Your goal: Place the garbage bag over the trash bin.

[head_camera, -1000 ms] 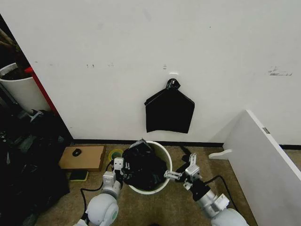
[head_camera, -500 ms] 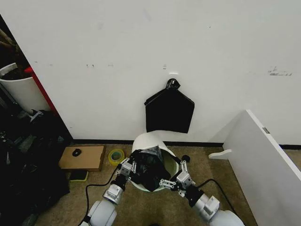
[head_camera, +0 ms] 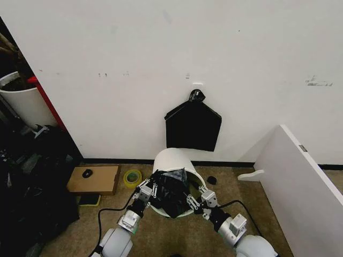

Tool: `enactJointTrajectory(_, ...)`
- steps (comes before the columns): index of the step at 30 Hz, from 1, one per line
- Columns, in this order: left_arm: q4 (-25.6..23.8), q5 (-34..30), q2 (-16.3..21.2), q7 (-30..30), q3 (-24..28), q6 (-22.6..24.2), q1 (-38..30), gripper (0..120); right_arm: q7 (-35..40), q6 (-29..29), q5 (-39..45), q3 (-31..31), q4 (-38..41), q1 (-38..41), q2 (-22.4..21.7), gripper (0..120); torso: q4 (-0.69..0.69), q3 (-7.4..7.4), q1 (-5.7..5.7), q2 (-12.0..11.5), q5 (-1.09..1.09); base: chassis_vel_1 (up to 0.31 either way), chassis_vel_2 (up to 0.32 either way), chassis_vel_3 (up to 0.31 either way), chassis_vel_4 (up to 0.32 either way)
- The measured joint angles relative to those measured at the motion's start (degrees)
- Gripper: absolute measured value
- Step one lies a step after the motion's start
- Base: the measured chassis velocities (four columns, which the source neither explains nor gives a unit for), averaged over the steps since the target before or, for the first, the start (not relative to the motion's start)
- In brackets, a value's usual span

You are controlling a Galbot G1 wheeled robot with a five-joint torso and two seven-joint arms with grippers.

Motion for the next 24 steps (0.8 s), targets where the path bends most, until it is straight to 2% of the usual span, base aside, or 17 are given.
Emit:
enactJointTrajectory(5, -0.03, -0.14, 0.15, -0.09, -0.02, -0.01, 0.1, 0, 0.4, 1.01, -1.33, 0.39, -0.64, 0.21, 0.29, 0, 0.0, 0.0, 0.0, 0.0, 0.0, 0.0, 0.0, 0.0, 0.0)
enactJointTrajectory(11, -0.05, -0.55, 0.83, 0.3, -0.14, -0.35, 0.24, 0, 0.78, 6.6, -7.25, 1.96, -2.65, 0.93, 1.42, 0, 0.0, 0.0, 0.0, 0.0, 0.0, 0.0, 0.0, 0.0, 0.0)
enactJointTrajectory(17, -0.03, -2.03, 2.75, 5.16, -0.39, -2.17, 0.47, 0, 0.76, 15.16, -15.21, 4.54, -5.13, 3.46, 2.8, 0, 0.0, 0.0, 0.0, 0.0, 0.0, 0.0, 0.0, 0.0, 0.0)
enactJointTrajectory(24, -0.34, -2.82, 3.87, 10.91, -0.72, -3.3, 0.92, 0, 0.66, 18.32, -19.9, 5.59, -6.81, 5.04, 3.39, 0, 0.0, 0.0, 0.0, 0.0, 0.0, 0.0, 0.0, 0.0, 0.0)
